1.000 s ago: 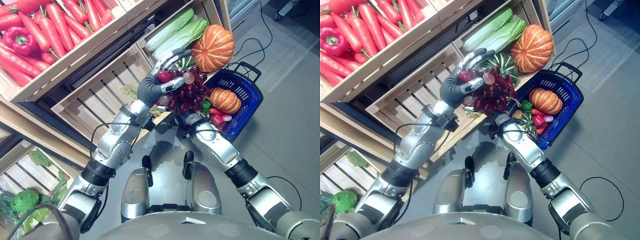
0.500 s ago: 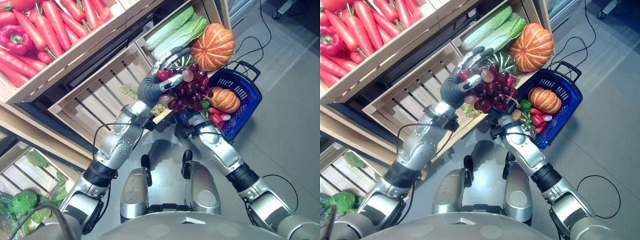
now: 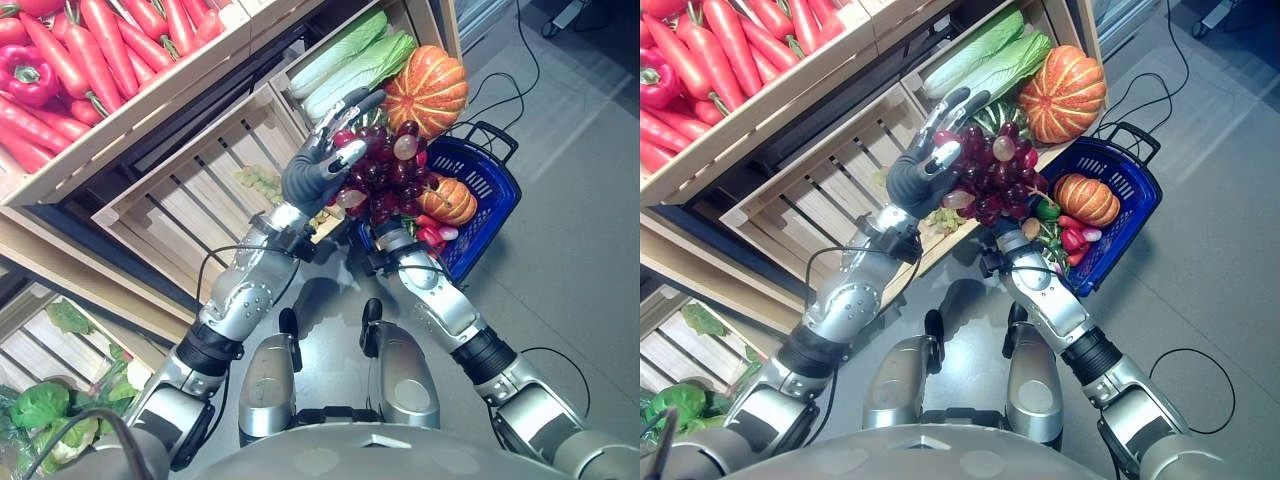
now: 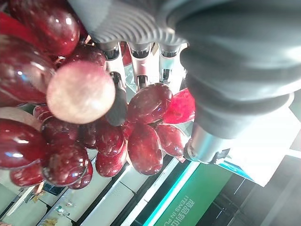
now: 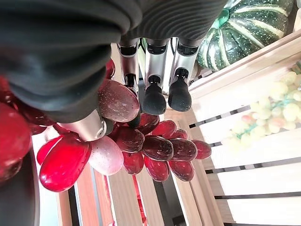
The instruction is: Pick up fruits and vegetables into the basket
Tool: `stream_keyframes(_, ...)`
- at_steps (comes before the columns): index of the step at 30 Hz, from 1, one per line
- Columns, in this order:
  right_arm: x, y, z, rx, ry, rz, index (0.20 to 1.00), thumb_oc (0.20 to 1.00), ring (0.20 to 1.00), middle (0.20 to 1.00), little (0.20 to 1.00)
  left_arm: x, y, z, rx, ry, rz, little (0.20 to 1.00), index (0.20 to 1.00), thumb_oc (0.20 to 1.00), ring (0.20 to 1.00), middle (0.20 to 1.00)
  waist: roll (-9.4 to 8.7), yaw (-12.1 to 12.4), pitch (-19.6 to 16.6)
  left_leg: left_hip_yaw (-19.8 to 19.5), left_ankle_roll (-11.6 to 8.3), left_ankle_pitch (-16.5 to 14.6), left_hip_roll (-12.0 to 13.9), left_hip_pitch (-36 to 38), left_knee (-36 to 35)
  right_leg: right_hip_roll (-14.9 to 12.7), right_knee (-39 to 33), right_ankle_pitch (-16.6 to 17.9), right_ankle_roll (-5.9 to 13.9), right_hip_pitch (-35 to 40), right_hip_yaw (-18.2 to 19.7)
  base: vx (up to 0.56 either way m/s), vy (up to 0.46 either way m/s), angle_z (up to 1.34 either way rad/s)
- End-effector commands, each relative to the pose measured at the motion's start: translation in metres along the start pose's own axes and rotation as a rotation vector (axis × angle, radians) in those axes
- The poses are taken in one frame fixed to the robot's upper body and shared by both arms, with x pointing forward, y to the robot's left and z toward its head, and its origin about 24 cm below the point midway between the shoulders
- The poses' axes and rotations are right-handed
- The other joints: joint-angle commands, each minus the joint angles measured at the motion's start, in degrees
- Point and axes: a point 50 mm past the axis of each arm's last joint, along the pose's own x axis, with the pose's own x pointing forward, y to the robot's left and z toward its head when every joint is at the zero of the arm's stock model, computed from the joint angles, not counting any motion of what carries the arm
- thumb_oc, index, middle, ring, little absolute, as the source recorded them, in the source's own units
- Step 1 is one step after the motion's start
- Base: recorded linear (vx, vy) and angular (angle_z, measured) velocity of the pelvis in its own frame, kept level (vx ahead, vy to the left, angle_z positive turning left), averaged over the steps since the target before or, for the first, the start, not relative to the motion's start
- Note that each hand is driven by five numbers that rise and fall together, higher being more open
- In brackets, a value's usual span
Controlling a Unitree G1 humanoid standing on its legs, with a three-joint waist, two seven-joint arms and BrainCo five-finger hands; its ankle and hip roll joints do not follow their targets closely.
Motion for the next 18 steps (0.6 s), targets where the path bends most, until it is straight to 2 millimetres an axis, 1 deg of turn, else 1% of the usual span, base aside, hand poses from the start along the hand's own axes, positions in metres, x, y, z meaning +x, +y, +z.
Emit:
stream_keyframes(1, 0.017, 0.028, 0.068, 0.106, -0.377, 0.100, 0.200, 0.200, 0.200, 0.200, 0.200, -0.001, -0.033, -0.008, -0.138, -0.007, -0.132, 0.200, 0.200, 0.200, 0.200, 0.200, -0.86, -0.6, -0.6, 2.4, 4.42, -2.7, -1.7, 0.3, 1.5, -2.5, -3.4, -0.6, 3.71, 5.5, 0.5, 0.00, 0.000, 0.00)
stream_keyframes(5, 0.016, 0.029, 0.069, 0.093, -0.387, 0.110, 0.200, 0.200, 0.200, 0.200, 0.200, -0.001, -0.032, -0.009, -0.197, -0.017, -0.108, 0.200, 0.200, 0.200, 0.200, 0.200, -0.91, -0.7, -0.7, 2.5, 4.43, -2.7, -1.6, 0.4, 1.3, -2.5, -3.6, -0.5, 3.71, 5.6, 0.5, 0.00, 0.000, 0.00)
stream_keyframes(6, 0.017, 0.029, 0.070, 0.091, -0.390, 0.111, 0.200, 0.200, 0.200, 0.200, 0.200, -0.001, -0.030, -0.008, -0.208, -0.020, -0.091, 0.235, 0.235, 0.235, 0.235, 0.235, -0.96, -0.7, -0.8, 2.5, 4.43, -2.7, -1.6, 0.5, 1.3, -2.4, -3.6, -0.5, 3.71, 5.7, 0.5, 0.00, 0.000, 0.00)
stream_keyframes(8, 0.016, 0.027, 0.072, 0.075, -0.397, 0.103, 0.200, 0.200, 0.200, 0.200, 0.200, -0.002, -0.026, -0.008, -0.209, -0.039, -0.045, 0.752, 0.752, 0.752, 0.752, 0.752, -1.10, -0.7, -0.9, 2.5, 4.46, -2.8, -1.6, 0.7, 1.2, -2.4, -3.7, -0.6, 3.70, 5.9, 0.5, 0.00, 0.000, 0.00)
stream_keyframes(10, 0.016, 0.024, 0.073, 0.068, -0.406, 0.094, 0.200, 0.200, 0.200, 0.200, 0.200, -0.003, -0.022, -0.007, -0.214, -0.051, -0.005, 0.824, 0.824, 0.824, 0.824, 0.824, -1.18, -0.6, -1.0, 2.5, 4.40, -2.8, -1.5, 0.7, 1.4, -2.4, -3.7, -0.6, 3.67, 5.9, 0.5, 0.00, 0.000, 0.00)
stream_keyframes(11, 0.016, 0.024, 0.074, 0.066, -0.410, 0.089, 0.200, 0.200, 0.200, 0.200, 0.200, -0.003, -0.021, -0.006, -0.213, -0.055, 0.009, 1.000, 1.000, 1.000, 1.000, 1.000, -1.20, -0.6, -1.0, 2.5, 4.38, -2.8, -1.5, 0.6, 1.5, -2.4, -3.6, -0.6, 3.67, 5.9, 0.4, 0.00, 0.000, 0.00)
stream_keyframes(16, 0.013, 0.015, 0.079, 0.036, -0.442, 0.065, 0.200, 0.200, 0.200, 0.200, 0.200, -0.009, -0.011, 0.003, -0.164, -0.129, 0.083, 1.000, 1.000, 1.000, 1.000, 1.000, -1.50, -0.4, -0.9, 2.3, 4.36, -2.9, -1.4, 0.4, 1.9, -2.4, -3.4, -0.7, 3.59, 5.9, 0.3, 0.00, 0.000, 0.00)
stream_keyframes(18, 0.011, 0.009, 0.080, 0.021, -0.449, 0.043, 0.200, 0.200, 0.200, 0.200, 0.200, -0.013, -0.007, 0.013, -0.124, -0.202, 0.103, 1.000, 1.000, 1.000, 1.000, 1.000, -1.64, -0.1, -1.0, 2.2, 4.33, -3.0, -1.4, 0.3, 1.9, -2.4, -3.4, -0.8, 3.56, 6.0, 0.3, 0.01, -0.017, 0.00)
